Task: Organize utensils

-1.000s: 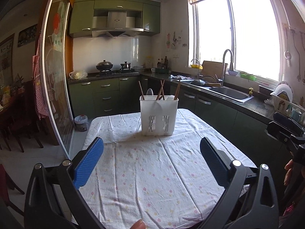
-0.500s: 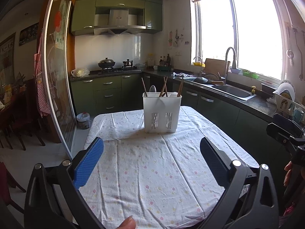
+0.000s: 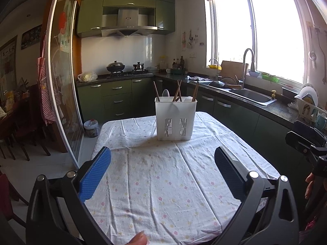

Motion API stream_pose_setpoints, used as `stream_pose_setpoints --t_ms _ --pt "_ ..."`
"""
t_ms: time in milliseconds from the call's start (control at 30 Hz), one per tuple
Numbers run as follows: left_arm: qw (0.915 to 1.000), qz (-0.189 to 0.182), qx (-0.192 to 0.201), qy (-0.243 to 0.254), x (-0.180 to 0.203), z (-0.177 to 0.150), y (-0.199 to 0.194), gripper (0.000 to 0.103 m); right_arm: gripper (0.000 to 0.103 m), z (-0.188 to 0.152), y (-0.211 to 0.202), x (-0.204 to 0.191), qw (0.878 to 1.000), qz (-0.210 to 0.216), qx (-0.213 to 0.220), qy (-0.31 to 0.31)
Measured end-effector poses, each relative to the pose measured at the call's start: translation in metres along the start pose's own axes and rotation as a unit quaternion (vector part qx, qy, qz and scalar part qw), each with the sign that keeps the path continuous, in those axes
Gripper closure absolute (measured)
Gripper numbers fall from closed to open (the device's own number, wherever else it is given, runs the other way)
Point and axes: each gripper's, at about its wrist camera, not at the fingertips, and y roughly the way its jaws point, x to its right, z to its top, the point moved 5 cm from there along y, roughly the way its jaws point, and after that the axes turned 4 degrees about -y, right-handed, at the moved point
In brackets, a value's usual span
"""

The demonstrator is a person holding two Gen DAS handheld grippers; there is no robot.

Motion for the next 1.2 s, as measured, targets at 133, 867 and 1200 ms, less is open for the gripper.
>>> stream_pose_setpoints --t_ms 133,867,1200 --pt "1.0 0.001 -0.001 -0.004 -0.002 0.0 0.001 0.007 0.005 -0.002 0.005 0.001 1.0 -0.017 -0.007 -0.007" --pt "0.9995 0.03 0.004 0.0 -0.008 0.003 -0.001 0.007 0.005 -0.008 0.012 0.006 0.999 -0.029 -0.014 -0.008" --pt "0.9995 0.03 0.006 0.001 -0.008 0.003 -0.003 0.007 0.005 -0.009 0.013 0.007 0.999 -0.027 -0.018 -0.005"
